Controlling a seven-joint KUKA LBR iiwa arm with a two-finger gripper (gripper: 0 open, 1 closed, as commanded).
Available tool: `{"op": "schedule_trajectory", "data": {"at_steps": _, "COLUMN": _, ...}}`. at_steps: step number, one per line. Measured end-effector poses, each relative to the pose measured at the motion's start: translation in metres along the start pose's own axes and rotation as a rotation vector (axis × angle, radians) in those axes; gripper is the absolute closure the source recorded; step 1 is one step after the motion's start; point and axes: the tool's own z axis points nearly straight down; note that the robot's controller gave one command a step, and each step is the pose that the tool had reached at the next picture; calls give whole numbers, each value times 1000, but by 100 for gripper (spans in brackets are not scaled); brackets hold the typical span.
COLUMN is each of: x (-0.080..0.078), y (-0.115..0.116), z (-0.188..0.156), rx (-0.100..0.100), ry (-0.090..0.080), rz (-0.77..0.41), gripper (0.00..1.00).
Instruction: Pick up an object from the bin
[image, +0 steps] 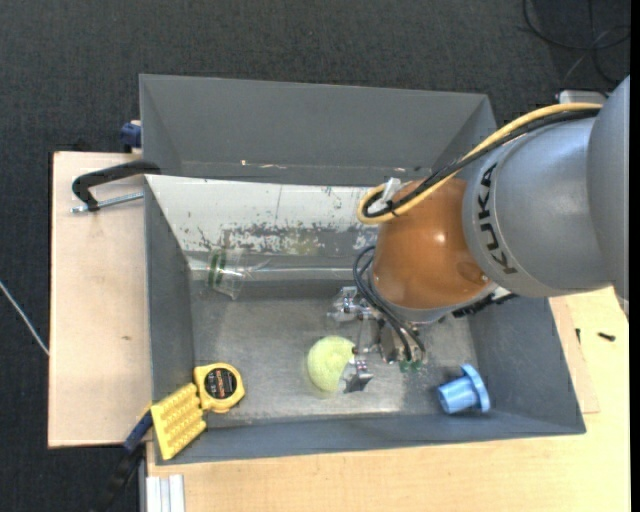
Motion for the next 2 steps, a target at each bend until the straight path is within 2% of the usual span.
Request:
{"op": "schedule_trajectory", "data": {"at_steps": 1, "x": -17, "y": -11, "z": 37, "rx": -1, "ry": 14, "rz": 32, "gripper": 100}}
{"op": "schedule_trajectory", "data": {"at_steps": 2, "x": -17, "y": -11, "z": 37, "rx": -1, "ry": 14, "rz": 32, "gripper": 100}}
